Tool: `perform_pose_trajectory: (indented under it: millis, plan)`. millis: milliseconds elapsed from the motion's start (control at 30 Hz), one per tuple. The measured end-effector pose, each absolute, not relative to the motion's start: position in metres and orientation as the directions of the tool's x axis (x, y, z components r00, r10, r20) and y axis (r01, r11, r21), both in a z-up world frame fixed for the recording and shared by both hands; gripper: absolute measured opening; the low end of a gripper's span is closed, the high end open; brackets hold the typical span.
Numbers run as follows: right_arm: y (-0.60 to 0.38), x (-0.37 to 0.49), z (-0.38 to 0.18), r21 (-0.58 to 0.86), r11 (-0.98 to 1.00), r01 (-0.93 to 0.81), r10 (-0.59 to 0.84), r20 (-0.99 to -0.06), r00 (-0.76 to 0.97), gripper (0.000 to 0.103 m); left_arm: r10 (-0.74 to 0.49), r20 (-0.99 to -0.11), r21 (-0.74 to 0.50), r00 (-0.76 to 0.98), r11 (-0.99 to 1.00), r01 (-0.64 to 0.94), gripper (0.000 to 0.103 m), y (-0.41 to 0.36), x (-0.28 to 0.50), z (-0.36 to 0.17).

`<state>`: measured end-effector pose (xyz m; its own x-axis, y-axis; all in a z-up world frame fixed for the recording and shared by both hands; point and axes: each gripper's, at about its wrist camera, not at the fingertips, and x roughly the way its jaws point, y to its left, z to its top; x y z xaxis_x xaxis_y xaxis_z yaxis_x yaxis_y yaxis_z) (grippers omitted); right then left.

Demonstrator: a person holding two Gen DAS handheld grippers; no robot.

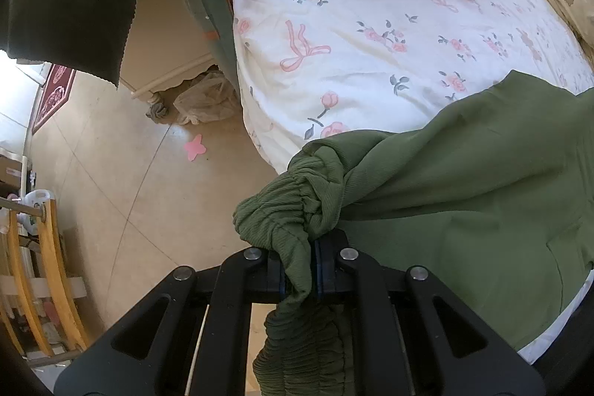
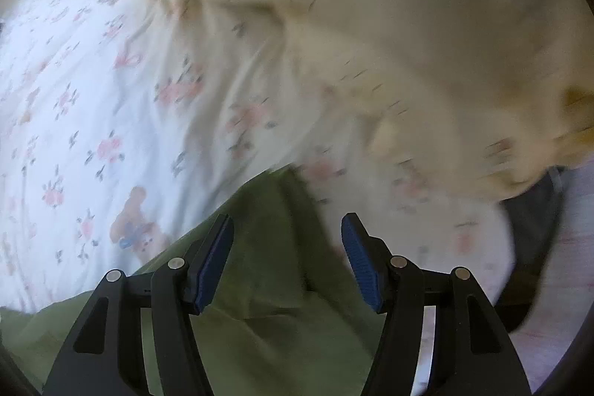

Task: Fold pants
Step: 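Close the right tool on the pant leg hem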

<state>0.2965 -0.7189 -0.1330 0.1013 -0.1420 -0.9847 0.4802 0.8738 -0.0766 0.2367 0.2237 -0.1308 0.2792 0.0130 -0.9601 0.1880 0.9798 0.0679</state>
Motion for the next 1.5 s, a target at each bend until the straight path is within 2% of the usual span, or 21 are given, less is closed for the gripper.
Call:
perform_pose_trajectory:
  millis: [133,200,233,267,333,533,700,1000,1233,1400,1500]
  plan:
    - [-0.711,0.304,-0.166,-0.191,0.9,0.392,-0.212,-0.977,0.011,0.063,0.025,-0.96,0.082,0.278,0.977,0.196,0.008,0.221,0.237,-0.13]
    - [-0.706,0.303,-0.173,-0.204,0.911,0.359,-0.23,-0.973,0.032,0.058,0.025,-0.96,0.081,0.277,0.978,0.191,0.008,0.22,0.237,-0.131]
    - [-0.702,0.301,-0.173,-0.188,0.919,0.347,-0.22,-0.974,0.055,0.017,0.024,-0.961,0.079,0.276,0.979,0.19,0.008,0.22,0.237,-0.13]
    - [-0.696,0.302,-0.173,-0.135,0.939,0.315,-0.167,-0.983,0.075,0.004,0.021,-0.961,0.074,0.276,0.98,0.185,0.008,0.22,0.238,-0.131]
    - [-0.679,0.304,-0.167,-0.216,0.945,0.247,-0.247,-0.964,0.1,0.004,0.008,-0.962,0.055,0.274,0.984,0.167,0.008,0.223,0.238,-0.131]
    - [-0.675,0.295,-0.12,-0.22,0.932,0.288,-0.282,-0.94,0.194,0.003,-0.017,-0.948,0.033,0.317,0.988,0.153,0.008,0.229,0.231,-0.121]
    - [-0.656,0.294,-0.058,-0.256,0.922,0.29,-0.346,-0.881,0.322,0.003,-0.043,-0.922,0.015,0.385,0.989,0.146,0.008,0.236,0.217,-0.098]
    - [-0.632,0.309,0.007,-0.271,0.921,0.28,-0.373,-0.819,0.436,0.003,-0.03,-0.867,0.006,0.497,0.997,0.071,0.008,0.265,0.207,-0.056]
    - [-0.599,0.367,-0.011,-0.284,0.924,0.256,-0.374,-0.813,0.447,0.003,0.05,-0.863,0.066,0.502,0.998,0.015,0.008,0.282,0.251,-0.067]
    - [-0.587,0.418,-0.065,-0.32,0.918,0.234,-0.391,-0.829,0.4,0.004,0.068,-0.886,0.078,0.459,0.997,0.003,0.009,0.286,0.269,-0.102]
    - [-0.591,0.433,-0.096,-0.321,0.914,0.248,-0.394,-0.848,0.355,0.011,0.043,-0.924,0.034,0.38,0.999,-0.031,0.014,0.29,0.28,-0.127]
